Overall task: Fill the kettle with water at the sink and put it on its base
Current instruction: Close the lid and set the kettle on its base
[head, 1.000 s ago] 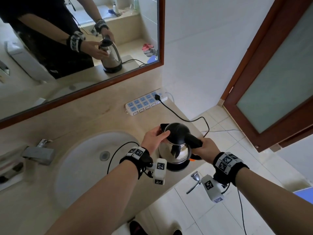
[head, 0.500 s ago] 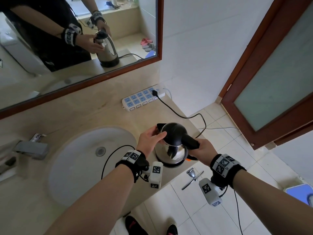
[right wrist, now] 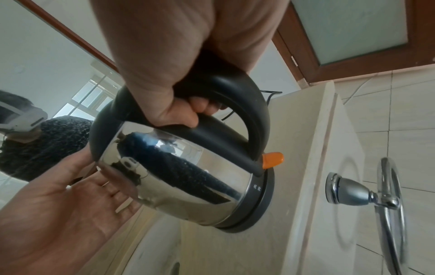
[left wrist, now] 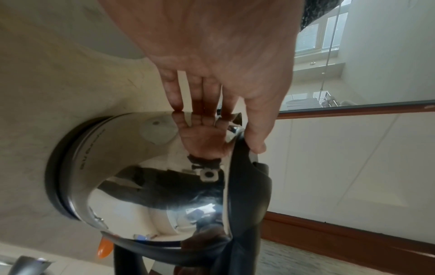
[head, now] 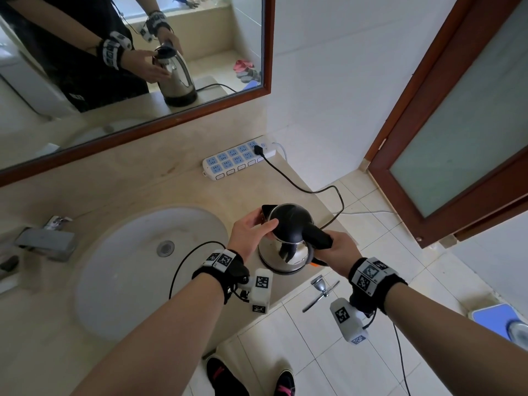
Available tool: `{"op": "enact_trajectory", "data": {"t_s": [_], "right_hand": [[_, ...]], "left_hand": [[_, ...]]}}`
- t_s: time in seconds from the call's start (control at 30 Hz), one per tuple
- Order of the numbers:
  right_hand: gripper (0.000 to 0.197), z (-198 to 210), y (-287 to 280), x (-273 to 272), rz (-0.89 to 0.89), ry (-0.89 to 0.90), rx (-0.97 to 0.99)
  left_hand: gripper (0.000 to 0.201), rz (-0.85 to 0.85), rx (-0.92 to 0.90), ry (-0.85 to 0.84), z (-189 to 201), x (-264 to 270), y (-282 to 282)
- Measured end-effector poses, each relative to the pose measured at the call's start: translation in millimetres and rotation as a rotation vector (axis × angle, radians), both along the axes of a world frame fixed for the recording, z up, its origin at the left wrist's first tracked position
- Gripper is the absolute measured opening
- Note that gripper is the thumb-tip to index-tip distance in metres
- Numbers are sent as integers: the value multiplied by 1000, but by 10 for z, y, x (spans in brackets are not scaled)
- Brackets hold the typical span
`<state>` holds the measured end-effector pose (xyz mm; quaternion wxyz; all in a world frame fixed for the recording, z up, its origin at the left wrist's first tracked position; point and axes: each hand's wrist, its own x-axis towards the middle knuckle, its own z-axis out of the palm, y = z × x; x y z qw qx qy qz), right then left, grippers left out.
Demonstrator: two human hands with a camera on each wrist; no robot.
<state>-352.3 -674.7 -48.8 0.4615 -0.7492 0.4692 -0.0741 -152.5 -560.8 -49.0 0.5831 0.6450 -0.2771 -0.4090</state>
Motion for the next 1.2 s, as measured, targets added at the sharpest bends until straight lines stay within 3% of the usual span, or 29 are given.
{"op": "enact_trajectory", "data": {"t_s": [0.17,0.47,0.53,0.67,0.8,0.9,1.2], "right_hand": [[12,-15,-108,25,4,-14,30],[15,19,-149,12,88,14,14],[23,-7,-122,-26,78,34,-8],[41,-205,-17,-291,42,205,-59],[70,-387,194,-483,341,561,-99],[89,-455,299,-502,482,605,-163],[96,-541,270,-430,518,636,-174]], "left_hand": [[25,-14,34,-79,-2,48,-81],[47,14,84,-4,-71,61,-59],[53,15,96,6,-56,48,-51],[44,44,84,55,-42,30,-60],[44,85,74,101,-43,1,-82],[44,92,76,128,-40,-6,-86],[46,90,88,156,-25,2,-72]]}}
